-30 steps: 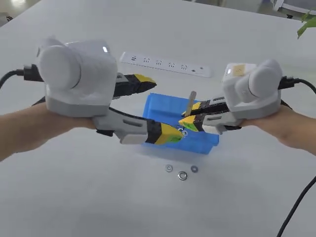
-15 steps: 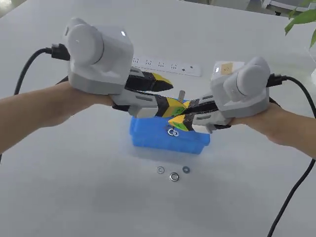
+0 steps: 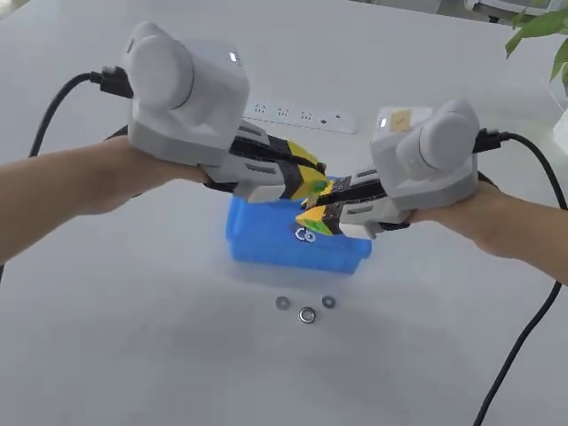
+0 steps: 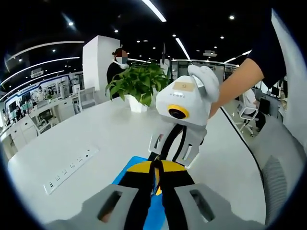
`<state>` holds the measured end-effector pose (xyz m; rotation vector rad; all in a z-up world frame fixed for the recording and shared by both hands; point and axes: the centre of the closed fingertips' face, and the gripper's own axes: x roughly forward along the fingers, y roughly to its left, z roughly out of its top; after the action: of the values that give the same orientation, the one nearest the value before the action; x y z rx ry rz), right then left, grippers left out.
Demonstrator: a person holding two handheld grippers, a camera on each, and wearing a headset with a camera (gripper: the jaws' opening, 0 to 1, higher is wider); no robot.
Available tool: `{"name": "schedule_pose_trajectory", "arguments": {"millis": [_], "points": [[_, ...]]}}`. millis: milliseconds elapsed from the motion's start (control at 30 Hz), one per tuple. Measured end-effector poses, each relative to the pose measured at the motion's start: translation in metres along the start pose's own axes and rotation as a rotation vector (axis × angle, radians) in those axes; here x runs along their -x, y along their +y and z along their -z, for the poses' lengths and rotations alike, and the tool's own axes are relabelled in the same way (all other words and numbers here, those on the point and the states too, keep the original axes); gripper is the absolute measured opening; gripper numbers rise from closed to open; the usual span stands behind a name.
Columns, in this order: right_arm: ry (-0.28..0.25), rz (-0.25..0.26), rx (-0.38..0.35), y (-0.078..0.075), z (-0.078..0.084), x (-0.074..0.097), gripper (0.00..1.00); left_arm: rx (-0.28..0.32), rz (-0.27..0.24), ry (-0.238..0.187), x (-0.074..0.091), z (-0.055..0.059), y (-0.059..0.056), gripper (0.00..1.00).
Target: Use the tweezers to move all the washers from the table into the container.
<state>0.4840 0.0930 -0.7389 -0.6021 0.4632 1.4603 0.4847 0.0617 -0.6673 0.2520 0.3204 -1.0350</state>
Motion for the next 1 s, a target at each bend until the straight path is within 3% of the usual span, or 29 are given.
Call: {"name": "schedule_pose_trajectory", "arguments": {"millis": [167,233,500,567,667,1000], "points": [[0.007,-0.011,0.009,0.002,0.002,0.001,0.11,-0.016,0.013,0.018,0.0,0.0,-0.006,0.07],[0.012,-0.011,0.009,0.002,0.003,0.001,0.12,-0.051,-0.015,0.036,-0.001,0.001,-0.002,0.05],[0.018,0.006,0.016,0.001,0.003,0.003,0.12,-0.071,0.0,0.033,-0.004,-0.002,-0.005,0.05],[0.02,0.008,0.012,0.002,0.002,0.004,0.13,-0.046,0.007,0.032,-0.004,-0.002,-0.006,0.05],[-0.006,-0.001,-0.004,0.006,-0.005,0.008,0.13,-0.054,0.011,0.03,-0.001,-0.005,-0.006,0.05],[0.002,0.035,-0.014,0.005,-0.001,0.015,0.28,-0.056,0.015,0.011,0.007,-0.015,-0.003,0.05]]}}
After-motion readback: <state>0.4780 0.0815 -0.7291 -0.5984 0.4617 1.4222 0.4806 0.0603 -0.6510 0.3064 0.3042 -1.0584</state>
